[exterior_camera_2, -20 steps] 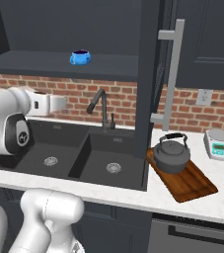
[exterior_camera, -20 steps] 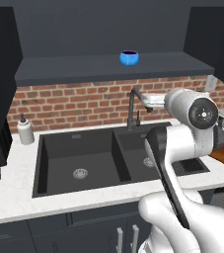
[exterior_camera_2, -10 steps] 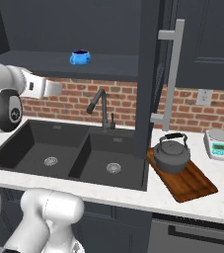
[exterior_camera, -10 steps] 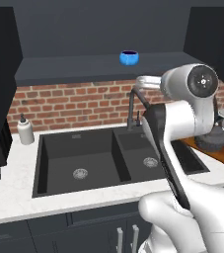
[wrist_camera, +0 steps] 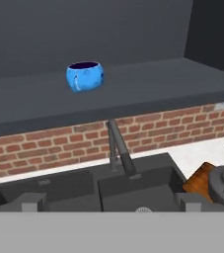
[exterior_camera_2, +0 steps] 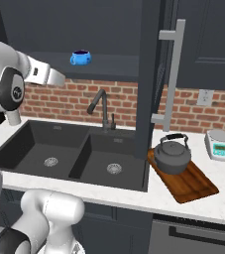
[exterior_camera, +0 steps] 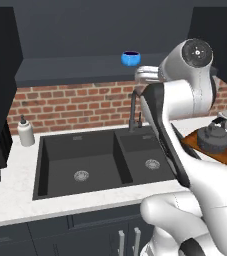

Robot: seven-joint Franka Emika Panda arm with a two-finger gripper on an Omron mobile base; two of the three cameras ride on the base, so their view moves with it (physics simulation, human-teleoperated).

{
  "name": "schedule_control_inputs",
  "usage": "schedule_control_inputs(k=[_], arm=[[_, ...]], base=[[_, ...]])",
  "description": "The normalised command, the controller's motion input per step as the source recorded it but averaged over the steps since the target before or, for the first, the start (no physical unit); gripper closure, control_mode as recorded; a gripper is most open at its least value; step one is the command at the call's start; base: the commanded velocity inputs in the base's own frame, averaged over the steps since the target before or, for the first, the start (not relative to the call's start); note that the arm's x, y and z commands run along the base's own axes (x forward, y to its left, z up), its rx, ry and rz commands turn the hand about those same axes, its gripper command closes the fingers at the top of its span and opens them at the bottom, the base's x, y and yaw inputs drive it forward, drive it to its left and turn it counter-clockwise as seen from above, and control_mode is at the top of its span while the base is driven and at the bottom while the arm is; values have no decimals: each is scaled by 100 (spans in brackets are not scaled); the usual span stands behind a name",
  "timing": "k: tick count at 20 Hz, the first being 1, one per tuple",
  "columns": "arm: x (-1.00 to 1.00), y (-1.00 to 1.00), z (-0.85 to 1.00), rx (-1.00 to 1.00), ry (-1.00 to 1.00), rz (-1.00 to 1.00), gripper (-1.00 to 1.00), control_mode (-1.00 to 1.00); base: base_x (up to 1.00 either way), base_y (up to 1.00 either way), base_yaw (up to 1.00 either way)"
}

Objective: Pick the kettle from the counter and place it on the tray. Then pick the mug from the cabinet and place it on the tray. Then close the cabinet doors.

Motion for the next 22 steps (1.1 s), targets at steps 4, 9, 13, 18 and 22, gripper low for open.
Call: schedule_control_inputs(k=[4,9,13,18,22], arm=[[23,0,-2,-1,0,0,-100,-100],[31,0,0,0,-2,0,-100,-100],[33,0,2,0,-9,0,-100,-100],[35,0,0,-2,-1,0,-100,-100],[41,0,0,-5,0,0,-100,-100]], base=[[0,0,0],[0,0,0],[0,0,0],[0,0,0],[0,0,0]])
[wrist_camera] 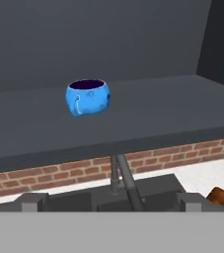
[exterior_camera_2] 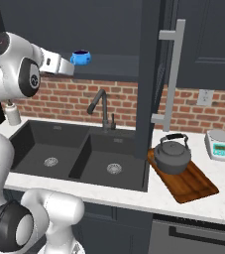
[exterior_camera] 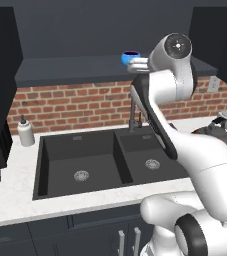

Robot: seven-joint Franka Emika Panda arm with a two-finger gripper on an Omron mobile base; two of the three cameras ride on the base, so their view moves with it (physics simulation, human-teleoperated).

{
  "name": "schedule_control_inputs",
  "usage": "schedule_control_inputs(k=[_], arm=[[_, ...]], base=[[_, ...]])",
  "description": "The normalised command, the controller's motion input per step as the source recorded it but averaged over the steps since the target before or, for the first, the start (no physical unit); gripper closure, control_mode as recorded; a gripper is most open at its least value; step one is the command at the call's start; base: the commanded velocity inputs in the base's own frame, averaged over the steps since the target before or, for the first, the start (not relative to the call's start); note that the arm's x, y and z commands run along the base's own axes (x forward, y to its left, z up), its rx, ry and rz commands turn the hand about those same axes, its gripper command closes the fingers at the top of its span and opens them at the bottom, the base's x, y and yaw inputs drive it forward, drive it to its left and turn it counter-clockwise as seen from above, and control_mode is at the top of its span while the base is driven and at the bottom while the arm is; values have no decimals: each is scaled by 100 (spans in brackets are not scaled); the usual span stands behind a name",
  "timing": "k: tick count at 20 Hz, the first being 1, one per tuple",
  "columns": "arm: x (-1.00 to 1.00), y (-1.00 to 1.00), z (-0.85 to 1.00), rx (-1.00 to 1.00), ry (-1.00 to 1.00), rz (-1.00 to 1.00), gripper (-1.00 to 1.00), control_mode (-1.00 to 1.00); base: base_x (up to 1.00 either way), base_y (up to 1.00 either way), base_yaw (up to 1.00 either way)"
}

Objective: Pick the kettle from the counter and place it on the tray. Then pick the mug from the cabinet and place it on the tray. Then close the cabinet doors.

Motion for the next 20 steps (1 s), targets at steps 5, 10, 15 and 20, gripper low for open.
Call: schedule_control_inputs(k=[5,10,15,20], arm=[[42,2,0,-1,0,0,-100,-100],[49,2,0,0,0,0,-100,-100],[50,8,0,0,0,0,-100,-100],[41,13,-1,0,0,0,-100,-100]], base=[[0,0,0],[0,0,0],[0,0,0],[0,0,0]])
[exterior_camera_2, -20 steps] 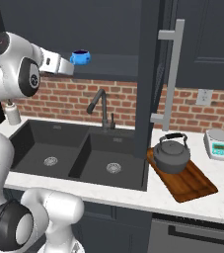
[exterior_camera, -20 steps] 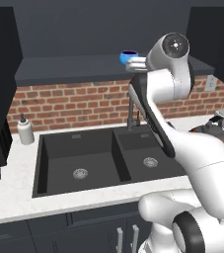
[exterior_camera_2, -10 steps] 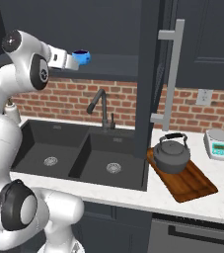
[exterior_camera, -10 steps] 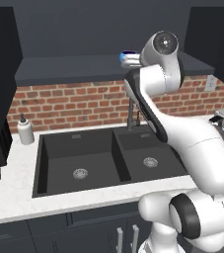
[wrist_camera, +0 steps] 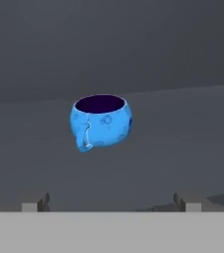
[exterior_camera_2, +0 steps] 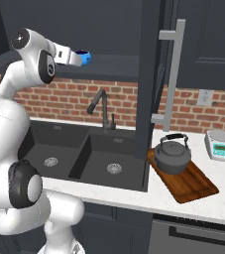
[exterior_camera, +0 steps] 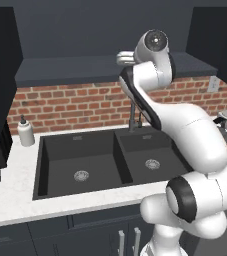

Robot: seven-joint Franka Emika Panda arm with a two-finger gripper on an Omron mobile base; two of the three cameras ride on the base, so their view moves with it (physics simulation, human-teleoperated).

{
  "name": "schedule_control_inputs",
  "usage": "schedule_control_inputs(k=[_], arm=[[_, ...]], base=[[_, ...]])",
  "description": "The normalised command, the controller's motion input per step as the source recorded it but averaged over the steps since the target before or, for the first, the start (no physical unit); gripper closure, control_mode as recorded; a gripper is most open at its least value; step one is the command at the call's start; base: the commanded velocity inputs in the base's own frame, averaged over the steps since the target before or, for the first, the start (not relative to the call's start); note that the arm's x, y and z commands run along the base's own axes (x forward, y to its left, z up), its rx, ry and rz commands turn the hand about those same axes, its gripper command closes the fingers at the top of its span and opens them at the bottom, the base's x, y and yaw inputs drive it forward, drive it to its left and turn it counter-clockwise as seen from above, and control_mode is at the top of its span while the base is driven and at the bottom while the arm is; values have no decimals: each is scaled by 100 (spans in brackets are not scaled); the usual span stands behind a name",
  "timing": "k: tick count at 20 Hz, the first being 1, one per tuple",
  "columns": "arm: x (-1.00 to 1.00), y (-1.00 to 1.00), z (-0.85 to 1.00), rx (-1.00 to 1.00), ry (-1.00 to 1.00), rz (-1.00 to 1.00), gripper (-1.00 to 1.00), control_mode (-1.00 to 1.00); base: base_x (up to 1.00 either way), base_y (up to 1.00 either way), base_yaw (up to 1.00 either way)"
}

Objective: Pick the kettle from the counter and place it on the tray. Then pick the mug from the cabinet and place it on the tray. Then close the cabinet doors.

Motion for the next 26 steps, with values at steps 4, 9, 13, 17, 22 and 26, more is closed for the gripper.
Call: schedule_control_inputs(k=[4,9,13,17,22,26], arm=[[20,19,-10,0,0,0,-100,-100],[25,6,-7,0,0,0,-100,-100],[37,0,-5,0,0,-5,-100,-100],[38,0,-3,0,0,-2,-100,-100],[25,0,0,0,0,-3,-100,-100],[24,0,0,0,0,-2,-100,-100]], base=[[0,0,0],[0,0,0],[0,0,0],[0,0,0],[0,0,0],[0,0,0]])
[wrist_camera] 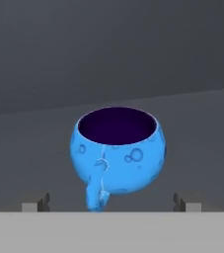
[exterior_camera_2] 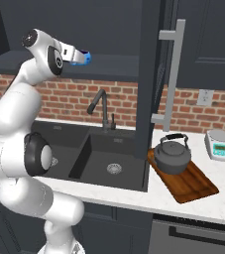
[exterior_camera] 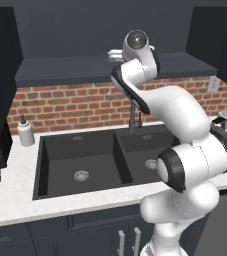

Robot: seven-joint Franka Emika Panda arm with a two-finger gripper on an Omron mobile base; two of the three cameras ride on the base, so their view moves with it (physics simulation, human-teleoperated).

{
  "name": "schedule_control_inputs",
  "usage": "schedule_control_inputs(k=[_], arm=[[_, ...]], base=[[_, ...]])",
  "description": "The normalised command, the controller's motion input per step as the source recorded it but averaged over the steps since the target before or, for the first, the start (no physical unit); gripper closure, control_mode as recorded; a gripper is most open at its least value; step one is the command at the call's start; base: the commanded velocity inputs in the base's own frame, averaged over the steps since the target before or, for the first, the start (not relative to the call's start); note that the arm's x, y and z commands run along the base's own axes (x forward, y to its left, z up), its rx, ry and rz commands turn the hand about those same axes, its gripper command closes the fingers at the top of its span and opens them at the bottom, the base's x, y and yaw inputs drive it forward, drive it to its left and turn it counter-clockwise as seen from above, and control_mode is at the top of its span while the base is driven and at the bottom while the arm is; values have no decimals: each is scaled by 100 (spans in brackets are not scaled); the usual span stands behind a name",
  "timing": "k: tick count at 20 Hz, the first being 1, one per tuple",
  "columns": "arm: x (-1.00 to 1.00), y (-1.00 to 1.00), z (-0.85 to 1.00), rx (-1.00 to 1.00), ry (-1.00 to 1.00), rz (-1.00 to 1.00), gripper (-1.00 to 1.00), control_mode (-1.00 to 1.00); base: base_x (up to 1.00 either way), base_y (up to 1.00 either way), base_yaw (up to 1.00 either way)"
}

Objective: Pick the kettle from the counter and place it on the tray. Then pick the mug from the cabinet and place it on the tray. Then close the cabinet doors.

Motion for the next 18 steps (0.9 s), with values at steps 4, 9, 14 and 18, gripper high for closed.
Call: schedule_control_inputs(k=[4,9,14,18], arm=[[22,0,0,0,0,-2,-100,-100],[17,1,0,0,0,-1,-100,-100],[3,4,0,0,0,0,-100,-100],[-2,5,0,0,0,-2,-100,-100]], base=[[0,0,0],[0,0,0],[0,0,0],[0,0,0]])
